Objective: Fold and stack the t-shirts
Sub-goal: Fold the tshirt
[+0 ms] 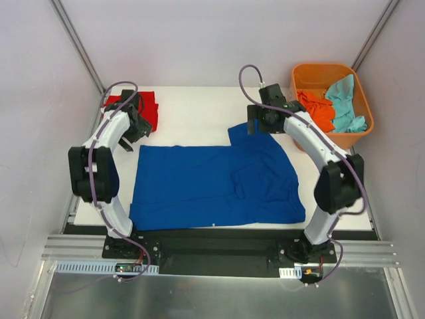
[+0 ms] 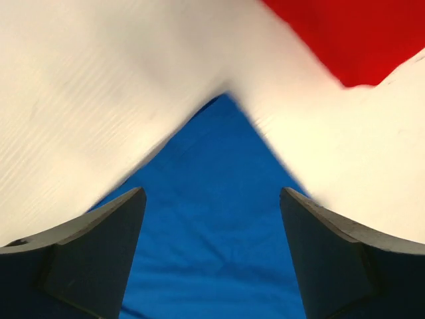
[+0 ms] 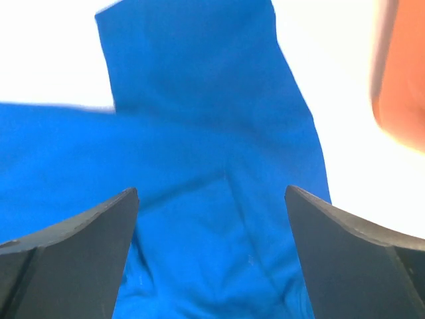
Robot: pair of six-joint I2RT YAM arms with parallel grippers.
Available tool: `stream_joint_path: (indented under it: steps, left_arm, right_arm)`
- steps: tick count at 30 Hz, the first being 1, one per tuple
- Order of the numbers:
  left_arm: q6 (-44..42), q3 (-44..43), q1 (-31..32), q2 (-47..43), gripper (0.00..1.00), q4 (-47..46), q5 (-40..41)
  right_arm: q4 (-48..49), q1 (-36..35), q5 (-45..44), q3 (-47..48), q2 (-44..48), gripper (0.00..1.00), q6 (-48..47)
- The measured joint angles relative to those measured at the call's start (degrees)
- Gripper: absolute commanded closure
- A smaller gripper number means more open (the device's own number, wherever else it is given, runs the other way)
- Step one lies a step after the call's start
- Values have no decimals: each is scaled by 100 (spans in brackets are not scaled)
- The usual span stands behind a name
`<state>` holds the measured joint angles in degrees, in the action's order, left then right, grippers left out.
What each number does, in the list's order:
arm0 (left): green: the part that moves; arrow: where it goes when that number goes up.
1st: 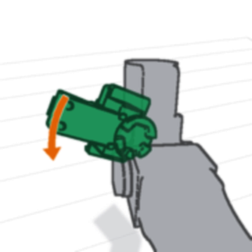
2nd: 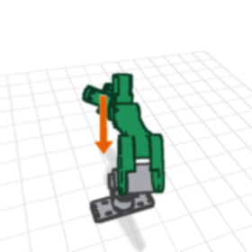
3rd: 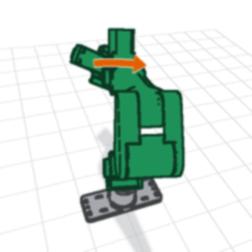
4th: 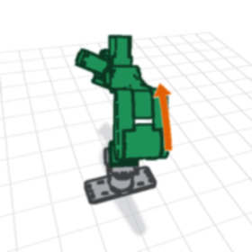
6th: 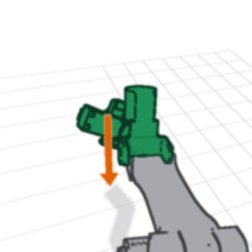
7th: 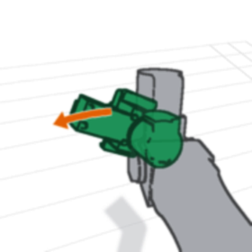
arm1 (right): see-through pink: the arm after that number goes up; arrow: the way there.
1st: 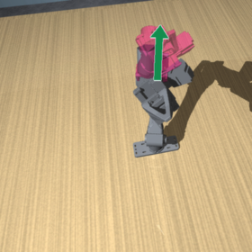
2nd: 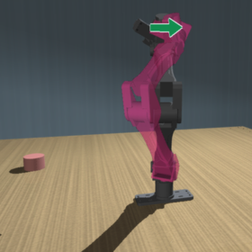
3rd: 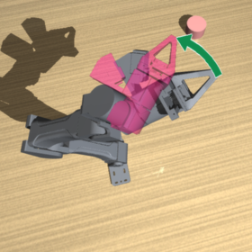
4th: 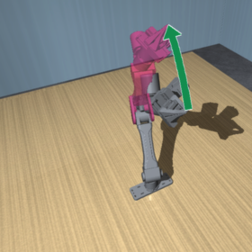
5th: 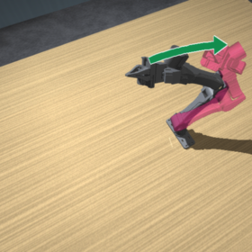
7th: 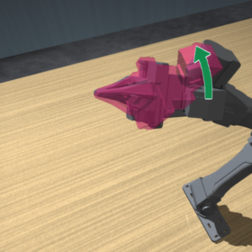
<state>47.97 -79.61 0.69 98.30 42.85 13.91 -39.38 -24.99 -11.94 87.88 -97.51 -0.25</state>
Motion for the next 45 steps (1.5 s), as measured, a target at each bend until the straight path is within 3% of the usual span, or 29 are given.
stream_joint_path:
  steps: [9,15,21,24,25,32,45]
  left_arm:
    - [-444,-1781,-83,2107,37,70,201]
    - [-560,-2055,-184,2730,49,168,181]
    - [-535,-2074,-188,2800,64,236,173]
    - [-494,-2017,-188,2798,86,181,151]
    - [-494,-2004,-186,2798,100,153,136]
    - [-498,-1919,-181,2752,100,7,4]
    - [-501,-1416,-181,2404,100,142,15]
  right_arm:
    - [-74,721,520,1985,-2212,3,-483]
    - [2,868,743,2763,-3097,3,-708]
    - [282,970,925,3215,-3746,4,-782]
    - [476,992,960,3346,-3967,4,-772]
    - [546,997,964,3412,-4048,4,-769]
    - [702,997,931,4065,-4640,3,-730]
    - [520,1003,1233,4081,-4658,1,-509]
